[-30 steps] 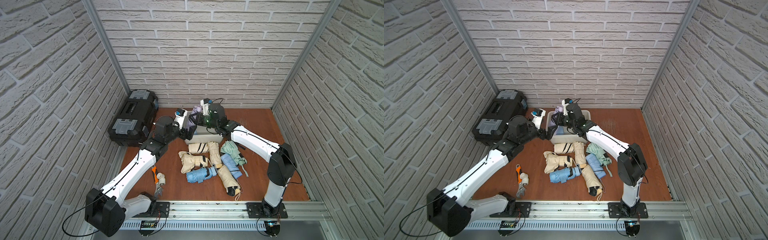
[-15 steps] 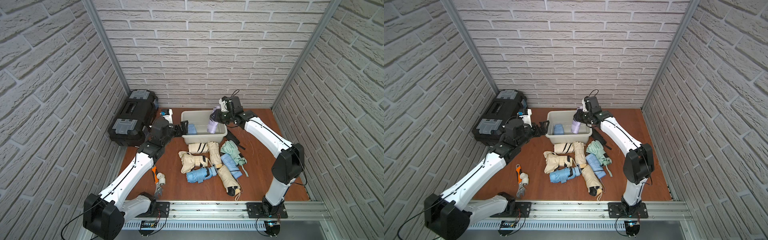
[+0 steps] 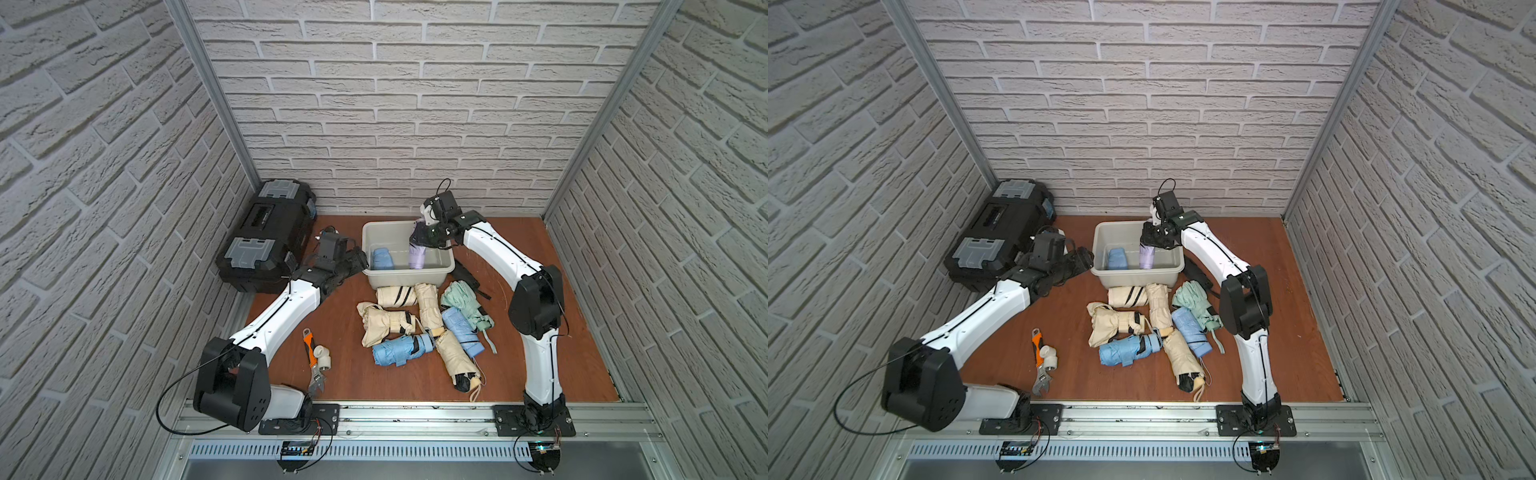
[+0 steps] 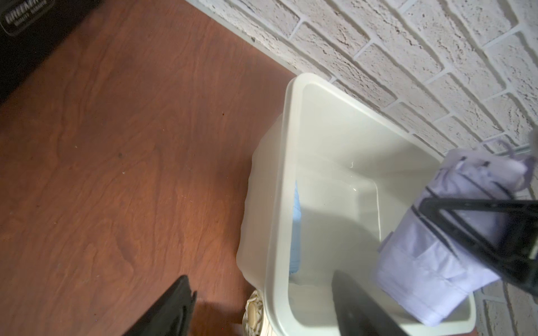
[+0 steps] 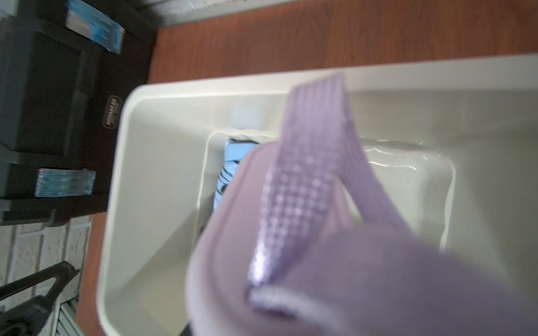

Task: Put the umbrella into the storage box
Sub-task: Place the umbrella in the storage box.

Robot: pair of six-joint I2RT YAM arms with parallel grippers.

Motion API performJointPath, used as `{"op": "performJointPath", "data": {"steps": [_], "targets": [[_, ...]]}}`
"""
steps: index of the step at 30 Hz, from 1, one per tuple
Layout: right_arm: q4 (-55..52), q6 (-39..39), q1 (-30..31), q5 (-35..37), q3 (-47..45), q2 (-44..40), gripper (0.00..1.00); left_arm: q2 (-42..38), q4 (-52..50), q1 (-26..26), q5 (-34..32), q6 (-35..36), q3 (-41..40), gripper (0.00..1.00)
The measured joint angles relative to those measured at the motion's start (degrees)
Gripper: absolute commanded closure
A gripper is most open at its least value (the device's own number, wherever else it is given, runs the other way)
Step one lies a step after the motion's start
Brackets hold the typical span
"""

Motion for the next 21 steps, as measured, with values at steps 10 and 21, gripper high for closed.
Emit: {"op": "performJointPath", "data": {"steps": [10, 21], "targets": [[-1.64, -0.79, 1.86, -0.63, 4.52, 5.84, 0.84, 3.91, 2.23, 0.22, 3.28, 0.04, 0.42, 0.34], [-0.33, -0.35, 4.24, -1.49, 9.35, 14.25, 0.77, 4.83, 2.58, 0.22, 4.33, 1.31, 0.76, 0.39]]}}
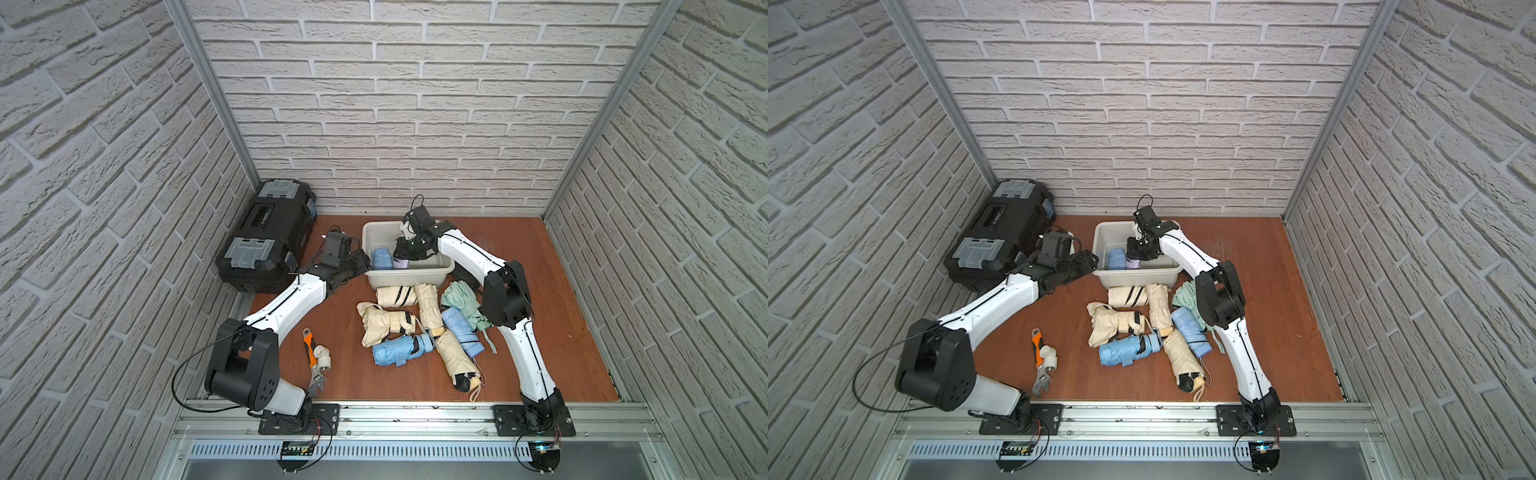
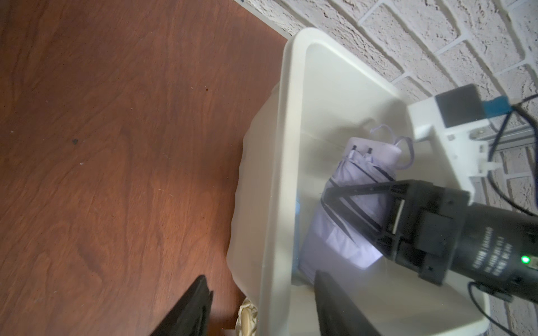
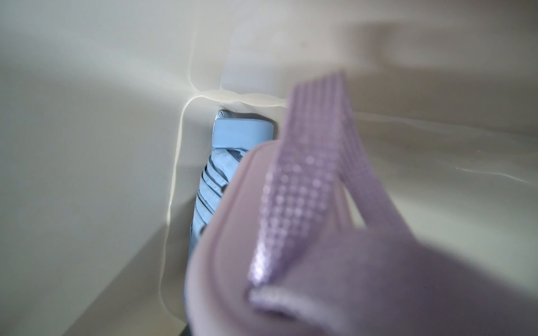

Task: Put the umbrella into the storage box
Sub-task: Place the umbrella in the storage box.

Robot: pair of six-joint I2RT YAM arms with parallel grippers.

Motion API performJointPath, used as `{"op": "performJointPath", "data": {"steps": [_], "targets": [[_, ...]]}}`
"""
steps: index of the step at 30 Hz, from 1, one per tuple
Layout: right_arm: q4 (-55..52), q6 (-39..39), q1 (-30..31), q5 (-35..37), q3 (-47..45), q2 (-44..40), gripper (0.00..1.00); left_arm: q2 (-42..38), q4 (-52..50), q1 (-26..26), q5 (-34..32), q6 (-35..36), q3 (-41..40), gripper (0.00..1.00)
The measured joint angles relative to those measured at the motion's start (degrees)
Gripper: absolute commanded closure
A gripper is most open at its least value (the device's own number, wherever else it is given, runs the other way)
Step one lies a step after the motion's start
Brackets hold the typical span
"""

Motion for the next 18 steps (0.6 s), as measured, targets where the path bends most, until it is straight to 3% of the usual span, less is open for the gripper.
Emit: {"op": "performJointPath", "data": {"steps": [5, 12, 15, 18], "targets": [[0.28, 0.37, 0.39, 0.22, 0.96, 1.92, 0.56, 0.0, -0.07, -0.22, 0.04, 0.98, 0.17, 0.35], [0.26, 0.09, 0.66, 1.31, 1.4, 1.9, 0.29, -0.24, -0.26, -0.33, -0.02, 2.62, 0.87, 0.21], [0.33, -0.26, 0.68, 1.9, 1.01, 1.42, 0.12, -0.98, -0.5, -0.33, -0.24, 3.41, 0.87, 0.18], [0.83, -0.31, 0.72, 2.51, -1.22, -0.87, 0.09, -2.91, -0.96, -0.33, -0.55, 4.85, 0.83, 0.17]]}}
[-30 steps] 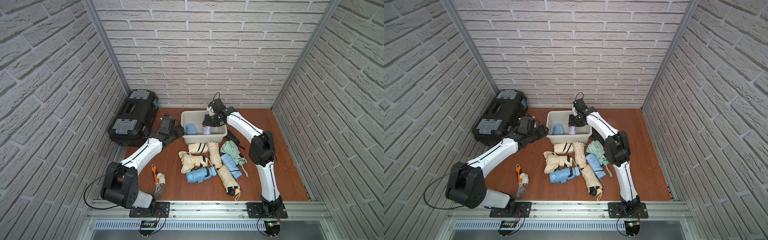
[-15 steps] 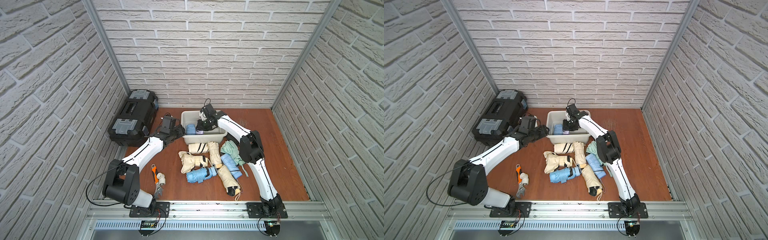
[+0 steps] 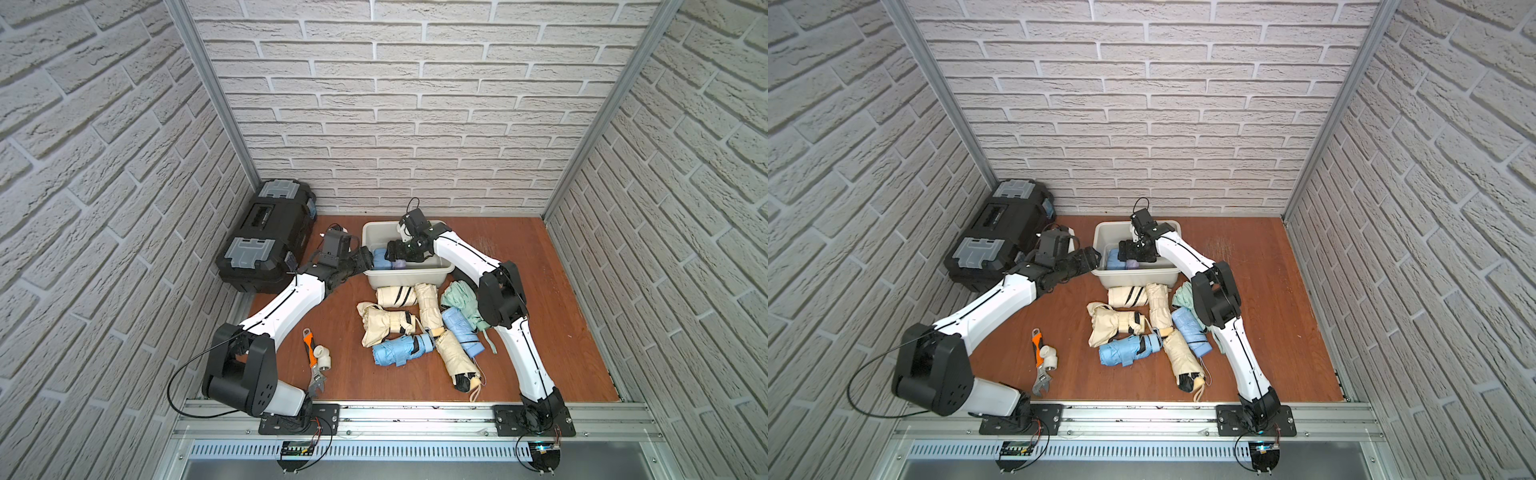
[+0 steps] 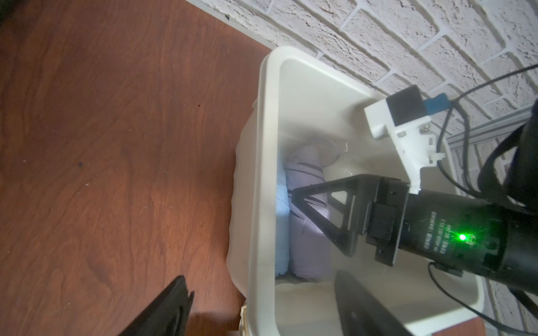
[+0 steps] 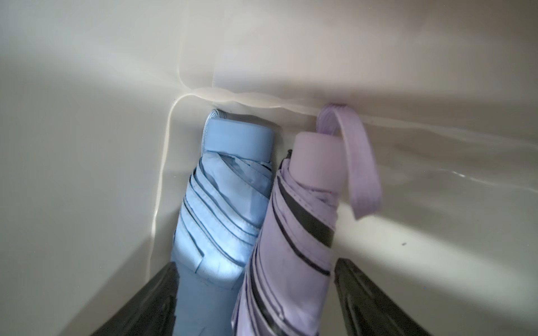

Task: Put the umbrella into the storage box
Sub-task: Place the umbrella in the storage box.

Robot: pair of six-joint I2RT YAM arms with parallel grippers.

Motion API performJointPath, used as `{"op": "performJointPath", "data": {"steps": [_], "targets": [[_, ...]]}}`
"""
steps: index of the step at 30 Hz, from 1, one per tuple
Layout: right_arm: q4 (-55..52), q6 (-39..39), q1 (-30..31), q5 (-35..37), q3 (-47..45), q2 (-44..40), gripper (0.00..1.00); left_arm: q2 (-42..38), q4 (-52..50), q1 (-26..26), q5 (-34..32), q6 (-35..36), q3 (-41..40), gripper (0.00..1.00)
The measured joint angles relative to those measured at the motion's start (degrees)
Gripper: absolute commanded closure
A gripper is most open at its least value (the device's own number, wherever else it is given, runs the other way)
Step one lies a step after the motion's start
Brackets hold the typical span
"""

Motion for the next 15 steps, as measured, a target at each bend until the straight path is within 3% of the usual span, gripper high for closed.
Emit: {"op": "performJointPath", "data": {"steps": [8, 15], "targets": [[2.45, -0.68, 0.0, 1.79, -8.94, -12.04, 0.08, -8.46, -0.9, -0.87, -1.86, 8.22, -1.16, 0.19], [7.41, -2.58, 0.0, 4.31, -24.59, -28.98, 0.09, -10.78, -4.94, -8.63, -3.28, 24.52, -1.33, 0.21]]}}
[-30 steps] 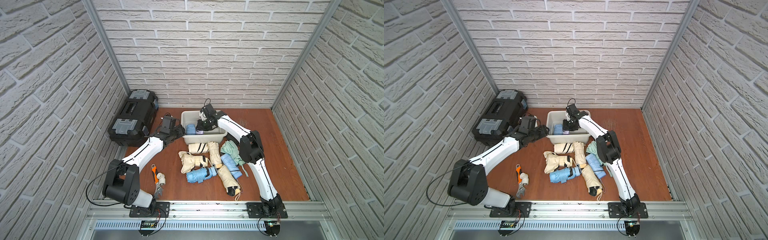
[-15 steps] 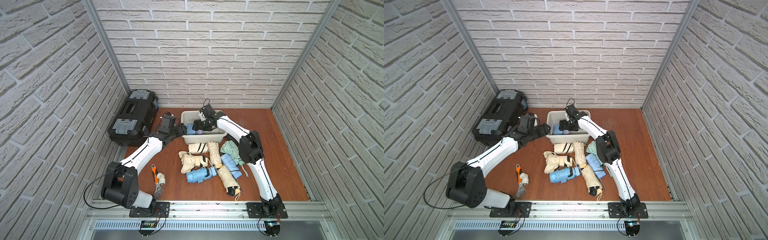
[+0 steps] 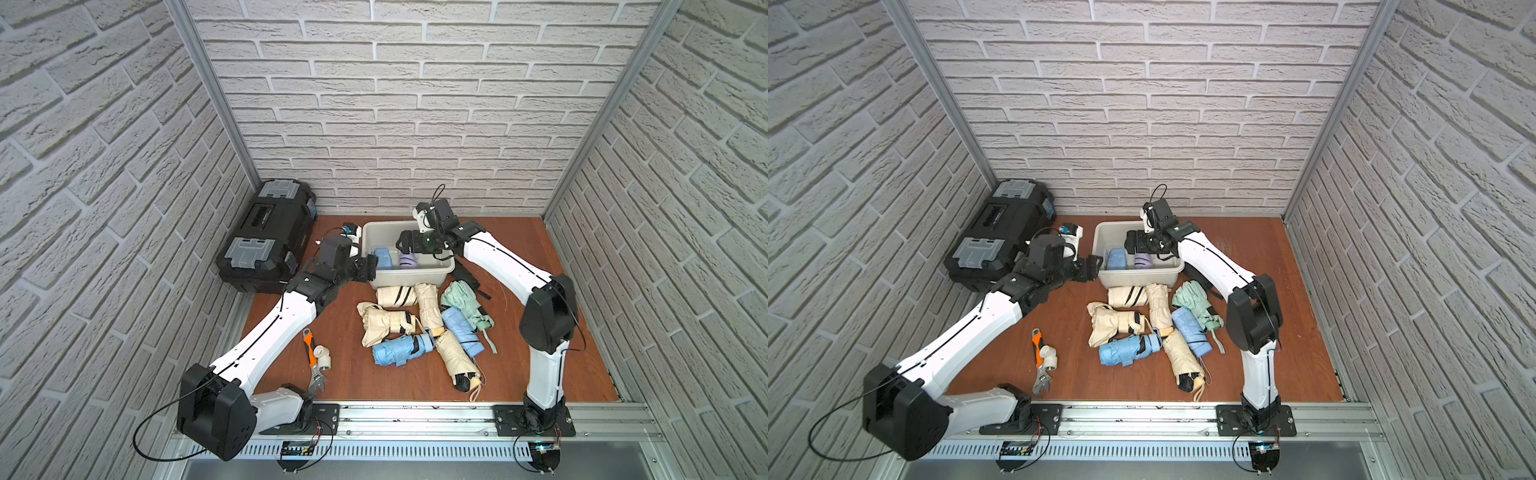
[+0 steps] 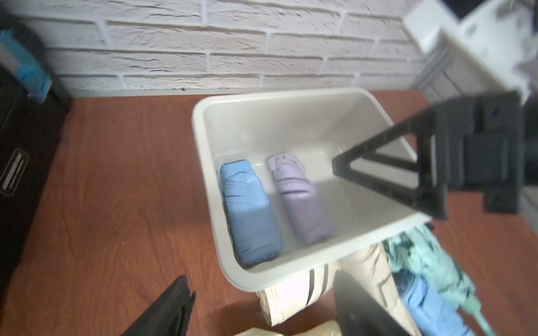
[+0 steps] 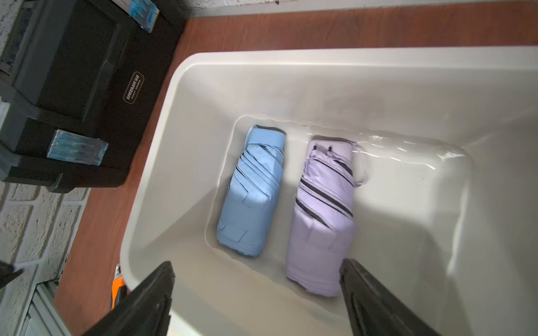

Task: Put the umbrella into the storage box
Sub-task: Place the umbrella in the storage box, then pick up the umbrella from the center of the board.

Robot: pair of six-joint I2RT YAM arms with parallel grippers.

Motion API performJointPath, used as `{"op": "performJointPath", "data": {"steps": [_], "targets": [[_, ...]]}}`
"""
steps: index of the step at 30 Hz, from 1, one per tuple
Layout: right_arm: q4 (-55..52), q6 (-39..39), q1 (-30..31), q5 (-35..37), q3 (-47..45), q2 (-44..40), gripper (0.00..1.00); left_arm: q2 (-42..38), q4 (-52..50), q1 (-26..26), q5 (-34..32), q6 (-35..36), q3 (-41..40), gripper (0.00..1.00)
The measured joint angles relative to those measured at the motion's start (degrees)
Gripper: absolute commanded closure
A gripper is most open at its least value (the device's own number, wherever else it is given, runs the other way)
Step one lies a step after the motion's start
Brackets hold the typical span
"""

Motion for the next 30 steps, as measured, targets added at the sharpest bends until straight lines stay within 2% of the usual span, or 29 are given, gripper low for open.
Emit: {"op": "performJointPath", "data": {"steps": [8, 15, 23, 30], "targets": [[1.79, -2.32, 0.09, 5.46, -14.78, -15.56, 0.1, 0.68, -8.24, -10.23, 0.15, 18.64, 0.0, 0.21], [1.84, -1.27, 0.15, 9.75, -25.64, -25.22, 0.1, 6.45, -13.9, -16.31, 0.42, 31.34, 0.0, 0.18], [1.75, 0.59, 0.15, 13.6, -30.86, -32.11, 0.1, 13.84, -17.64, -17.73, 0.57, 40.7, 0.39, 0.12], [1.07, 2.01, 0.15, 16.44, -34.32, -36.65, 0.1, 19.69, -18.16, -18.01, -0.09, 44.63, 1.88, 0.05]]}}
